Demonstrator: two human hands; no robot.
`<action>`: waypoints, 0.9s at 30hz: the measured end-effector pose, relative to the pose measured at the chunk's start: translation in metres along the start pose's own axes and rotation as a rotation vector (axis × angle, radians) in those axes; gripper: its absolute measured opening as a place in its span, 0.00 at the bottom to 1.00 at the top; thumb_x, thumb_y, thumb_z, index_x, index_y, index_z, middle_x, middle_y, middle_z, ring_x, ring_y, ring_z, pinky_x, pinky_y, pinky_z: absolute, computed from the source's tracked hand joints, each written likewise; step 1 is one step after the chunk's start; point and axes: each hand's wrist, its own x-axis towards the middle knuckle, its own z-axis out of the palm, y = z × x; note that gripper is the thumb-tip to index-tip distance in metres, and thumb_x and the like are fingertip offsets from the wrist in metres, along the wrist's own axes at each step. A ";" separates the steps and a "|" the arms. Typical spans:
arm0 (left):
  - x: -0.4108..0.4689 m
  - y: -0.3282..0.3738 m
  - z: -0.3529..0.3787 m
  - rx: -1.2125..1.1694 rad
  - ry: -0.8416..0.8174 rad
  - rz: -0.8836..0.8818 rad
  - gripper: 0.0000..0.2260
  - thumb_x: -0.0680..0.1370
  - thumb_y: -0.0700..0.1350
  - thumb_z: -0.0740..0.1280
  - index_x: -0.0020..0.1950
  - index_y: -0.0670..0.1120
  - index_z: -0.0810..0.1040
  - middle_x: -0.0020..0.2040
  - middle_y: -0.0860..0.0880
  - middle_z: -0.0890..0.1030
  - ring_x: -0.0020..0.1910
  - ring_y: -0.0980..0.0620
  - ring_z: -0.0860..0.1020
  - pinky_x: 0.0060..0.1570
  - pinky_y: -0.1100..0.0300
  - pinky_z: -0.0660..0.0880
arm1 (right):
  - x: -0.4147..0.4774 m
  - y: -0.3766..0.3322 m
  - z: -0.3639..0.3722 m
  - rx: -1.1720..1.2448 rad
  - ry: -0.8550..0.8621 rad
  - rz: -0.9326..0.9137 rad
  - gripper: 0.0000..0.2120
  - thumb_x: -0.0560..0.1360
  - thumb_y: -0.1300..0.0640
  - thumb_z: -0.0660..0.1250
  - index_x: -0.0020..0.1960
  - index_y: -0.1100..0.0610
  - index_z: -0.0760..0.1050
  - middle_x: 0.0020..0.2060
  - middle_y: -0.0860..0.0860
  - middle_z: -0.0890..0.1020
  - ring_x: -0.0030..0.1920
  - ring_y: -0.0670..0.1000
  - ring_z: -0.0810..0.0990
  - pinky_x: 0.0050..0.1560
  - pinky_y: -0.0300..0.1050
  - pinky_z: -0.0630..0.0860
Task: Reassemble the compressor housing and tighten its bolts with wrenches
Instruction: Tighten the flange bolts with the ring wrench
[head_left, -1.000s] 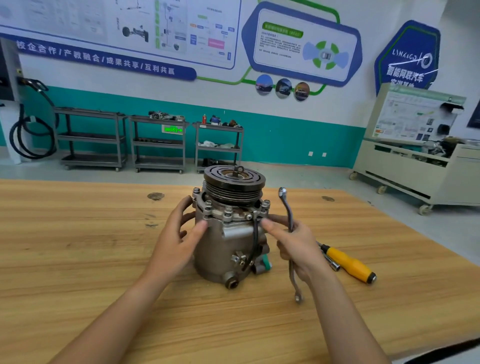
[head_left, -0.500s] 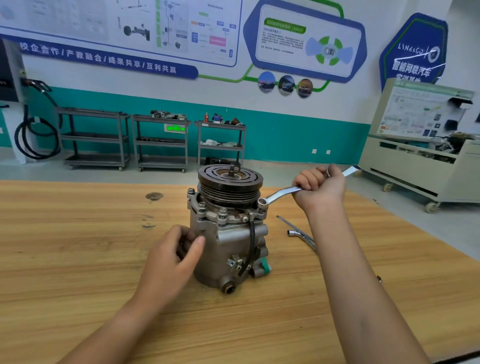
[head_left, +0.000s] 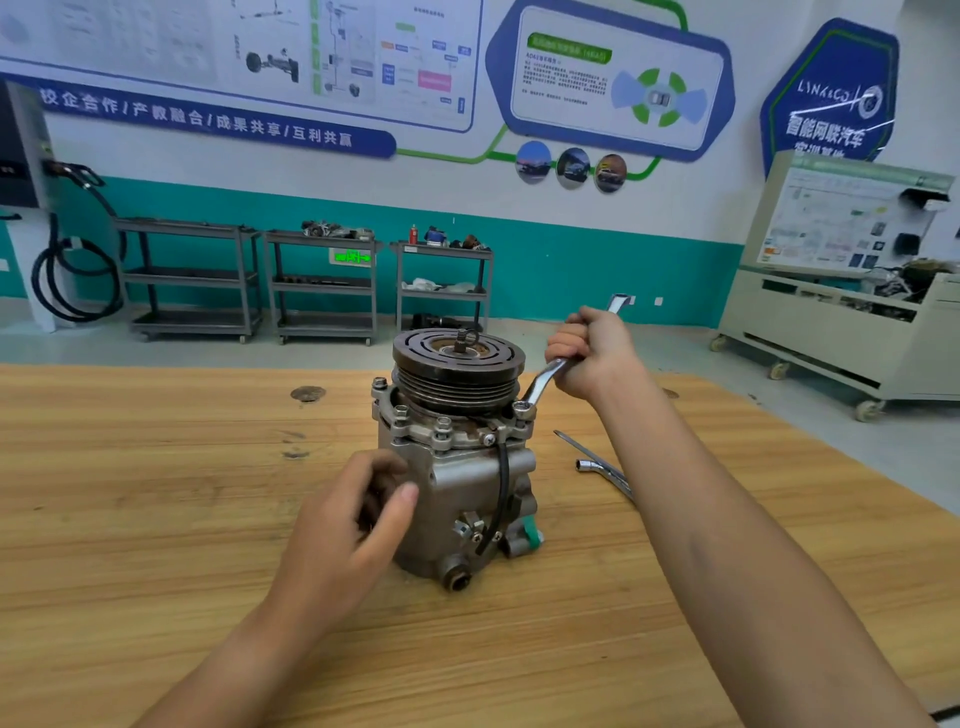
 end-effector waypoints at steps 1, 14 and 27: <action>-0.001 0.001 0.000 0.000 -0.001 0.014 0.08 0.72 0.57 0.59 0.48 0.59 0.72 0.40 0.60 0.78 0.30 0.60 0.75 0.28 0.71 0.67 | 0.002 0.001 -0.002 0.013 0.001 0.008 0.20 0.81 0.54 0.54 0.31 0.55 0.61 0.15 0.46 0.58 0.13 0.45 0.56 0.14 0.32 0.54; -0.003 0.003 0.002 0.065 -0.054 0.130 0.11 0.75 0.53 0.60 0.56 0.60 0.73 0.47 0.69 0.76 0.39 0.70 0.74 0.38 0.78 0.66 | -0.059 0.024 -0.047 0.336 0.116 -0.523 0.19 0.82 0.53 0.52 0.33 0.55 0.62 0.18 0.47 0.59 0.17 0.46 0.59 0.23 0.31 0.64; -0.006 0.010 0.005 0.048 -0.104 0.180 0.11 0.74 0.56 0.61 0.55 0.68 0.69 0.43 0.69 0.76 0.39 0.71 0.73 0.37 0.76 0.68 | -0.097 0.133 -0.030 -0.983 -0.266 -1.789 0.22 0.77 0.60 0.60 0.24 0.59 0.64 0.24 0.49 0.62 0.29 0.48 0.60 0.32 0.43 0.60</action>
